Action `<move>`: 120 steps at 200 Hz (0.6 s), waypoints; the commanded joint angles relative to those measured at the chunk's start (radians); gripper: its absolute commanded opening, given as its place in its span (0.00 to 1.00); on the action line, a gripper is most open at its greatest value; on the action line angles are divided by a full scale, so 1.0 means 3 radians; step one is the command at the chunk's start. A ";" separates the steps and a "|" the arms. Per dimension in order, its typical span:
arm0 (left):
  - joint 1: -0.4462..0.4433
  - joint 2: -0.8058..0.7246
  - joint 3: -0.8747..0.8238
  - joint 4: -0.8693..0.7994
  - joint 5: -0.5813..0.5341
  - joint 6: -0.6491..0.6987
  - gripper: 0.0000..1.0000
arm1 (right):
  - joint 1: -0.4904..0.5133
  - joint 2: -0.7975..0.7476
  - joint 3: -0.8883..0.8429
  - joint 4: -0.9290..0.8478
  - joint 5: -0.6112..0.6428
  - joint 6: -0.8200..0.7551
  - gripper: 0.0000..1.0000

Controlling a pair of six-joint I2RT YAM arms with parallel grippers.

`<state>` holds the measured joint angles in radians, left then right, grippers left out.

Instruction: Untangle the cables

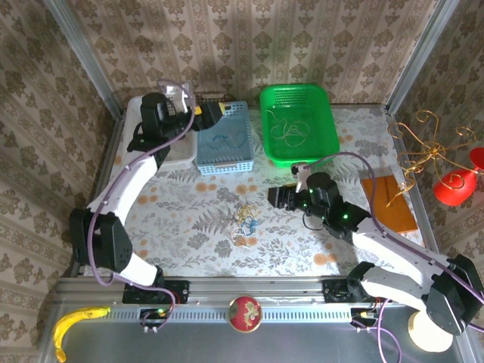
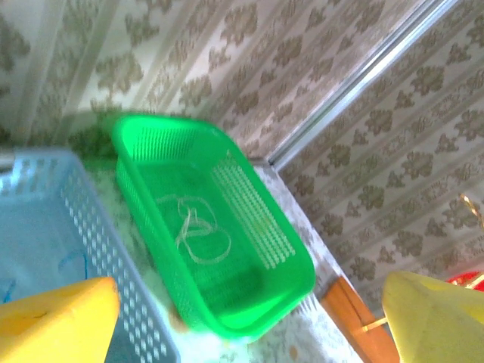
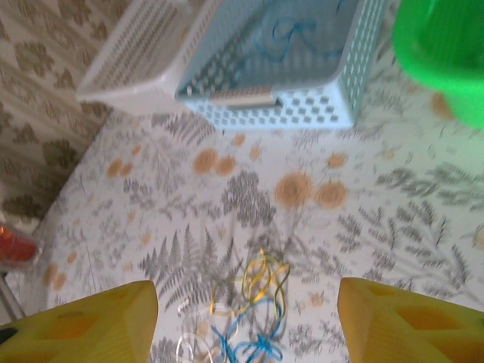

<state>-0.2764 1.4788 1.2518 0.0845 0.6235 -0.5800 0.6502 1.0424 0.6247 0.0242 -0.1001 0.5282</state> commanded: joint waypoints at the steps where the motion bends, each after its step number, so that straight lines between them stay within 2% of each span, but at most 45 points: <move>1: -0.0020 -0.0353 -0.0426 0.0064 0.0024 -0.0099 0.92 | 0.0184 0.0137 0.0066 -0.0192 -0.0106 0.0018 0.64; 63: -0.0025 -0.1212 -0.1430 -0.0024 -0.0188 -0.0247 0.97 | 0.0825 0.0652 0.0043 -0.0256 -0.0157 -0.0251 0.59; 120: -0.0006 -0.1577 -0.1679 -0.0201 -0.0263 -0.0285 1.00 | 0.1244 0.1099 0.0000 -0.0152 -0.0105 -0.0711 0.58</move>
<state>-0.2806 1.0370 0.7609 0.0437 0.5579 -0.6437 0.9936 1.3338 0.6247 -0.0338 -0.1364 0.3977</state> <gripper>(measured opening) 0.999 0.582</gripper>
